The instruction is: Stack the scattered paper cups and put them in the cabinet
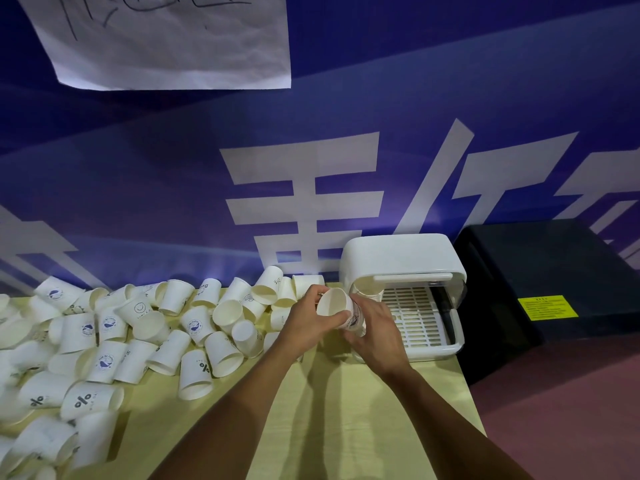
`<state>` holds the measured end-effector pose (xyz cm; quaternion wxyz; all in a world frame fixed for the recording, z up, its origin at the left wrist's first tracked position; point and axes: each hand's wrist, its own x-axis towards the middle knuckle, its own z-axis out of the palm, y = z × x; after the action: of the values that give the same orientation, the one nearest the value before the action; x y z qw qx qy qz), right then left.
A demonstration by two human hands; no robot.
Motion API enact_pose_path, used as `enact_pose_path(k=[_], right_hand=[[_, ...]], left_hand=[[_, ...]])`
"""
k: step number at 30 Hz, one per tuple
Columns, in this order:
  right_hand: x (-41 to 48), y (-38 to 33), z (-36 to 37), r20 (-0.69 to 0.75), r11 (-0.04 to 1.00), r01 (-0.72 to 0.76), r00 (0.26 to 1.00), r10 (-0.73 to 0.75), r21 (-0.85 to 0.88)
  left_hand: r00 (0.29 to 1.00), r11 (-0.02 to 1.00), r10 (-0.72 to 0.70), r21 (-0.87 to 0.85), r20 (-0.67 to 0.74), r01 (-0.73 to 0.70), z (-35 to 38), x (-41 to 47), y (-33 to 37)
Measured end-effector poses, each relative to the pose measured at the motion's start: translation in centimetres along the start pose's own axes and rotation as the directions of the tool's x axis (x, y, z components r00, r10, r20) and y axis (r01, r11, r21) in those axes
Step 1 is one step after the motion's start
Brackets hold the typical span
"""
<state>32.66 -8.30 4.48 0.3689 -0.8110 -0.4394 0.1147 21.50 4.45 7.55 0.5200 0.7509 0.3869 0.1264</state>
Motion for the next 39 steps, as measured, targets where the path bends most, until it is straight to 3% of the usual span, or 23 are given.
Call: enact_pose_path(k=[5, 9, 13, 24, 30, 32, 39], right_hand=[[-0.6, 0.7, -0.2, -0.08, 0.998, -0.055, 0.995, 0.058, 0.033], [-0.9, 1.5, -0.8, -0.175, 0.973, -0.201, 0.96, 0.218, 0.112], [-1.0, 2.3, -1.4, -0.176, 0.937, -0.309, 0.925, 0.336, 0.164], [-0.9, 4.0, 0.5, -0.112, 0.93, -0.363, 0.923, 0.368, 0.066], [-1.8, 0.5, 1.5, -0.246, 0.962, -0.27, 0.935, 0.257, -0.022], [-2.1, -1.3, 2.3, -0.218, 0.973, -0.229, 0.951, 0.22, -0.015], [-3.2, -8.9, 8.5, 0.094, 0.995, -0.096, 0.991, 0.093, 0.022]], left_hand=[[1.0, 0.999, -0.013, -0.049, 0.028, 0.014, 0.5, -0.3, 0.4], [0.996, 0.994, -0.079, -0.069, 0.031, 0.081, 0.3, -0.3, 0.2], [0.991, 0.992, -0.124, -0.027, 0.049, 0.125, 0.2, -0.3, -0.5], [0.986, 0.988, -0.156, -0.007, 0.053, 0.157, 0.0, -0.8, -2.8], [0.985, 0.983, -0.17, -0.064, 0.035, 0.172, -2.0, -1.8, -4.6], [0.986, 0.983, -0.162, -0.079, 0.028, 0.164, -3.0, -2.4, -5.7], [0.982, 0.974, -0.182, -0.146, -0.047, 0.174, -9.8, -5.7, -11.2]])
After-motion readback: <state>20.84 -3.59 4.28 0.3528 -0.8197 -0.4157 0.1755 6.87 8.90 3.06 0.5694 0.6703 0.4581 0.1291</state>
